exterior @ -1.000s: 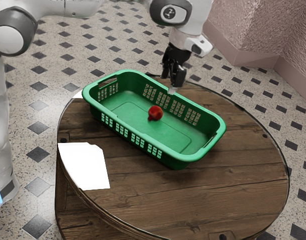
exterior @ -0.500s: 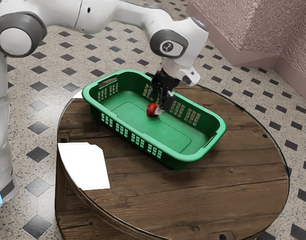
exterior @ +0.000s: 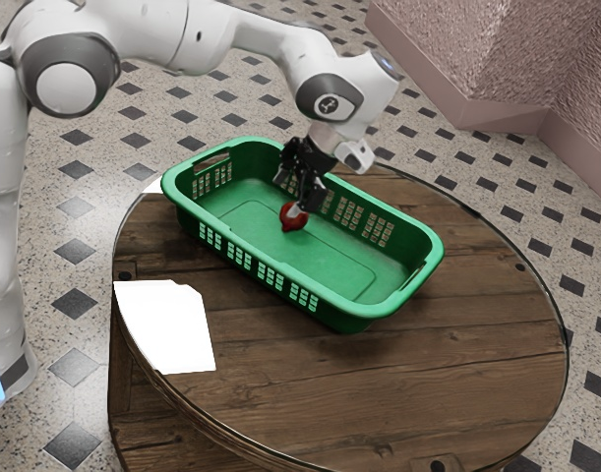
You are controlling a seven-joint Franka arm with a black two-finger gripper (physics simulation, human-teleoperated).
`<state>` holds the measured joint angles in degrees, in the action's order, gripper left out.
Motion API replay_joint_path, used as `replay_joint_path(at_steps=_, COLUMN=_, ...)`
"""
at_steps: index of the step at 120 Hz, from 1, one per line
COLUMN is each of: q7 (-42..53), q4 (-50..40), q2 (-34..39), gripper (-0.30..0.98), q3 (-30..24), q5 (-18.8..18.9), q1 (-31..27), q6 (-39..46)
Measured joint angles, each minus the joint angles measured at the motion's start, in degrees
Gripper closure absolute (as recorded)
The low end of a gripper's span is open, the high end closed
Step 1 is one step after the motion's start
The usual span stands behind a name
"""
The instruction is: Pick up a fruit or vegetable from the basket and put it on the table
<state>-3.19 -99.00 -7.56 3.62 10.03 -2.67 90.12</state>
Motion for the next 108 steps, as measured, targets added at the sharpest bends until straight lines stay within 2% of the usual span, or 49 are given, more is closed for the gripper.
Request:
replay_joint_path(at_steps=90, q7=-0.4, q4=0.0, q2=-6.9, gripper=0.0, q3=2.6, q5=0.3, q1=-0.1, q6=8.4)
replay_joint_path(at_steps=108, q7=-0.3, q4=0.1, q2=-7.5, gripper=0.08, q3=2.6, q5=-0.4, q1=-0.1, q6=9.0)
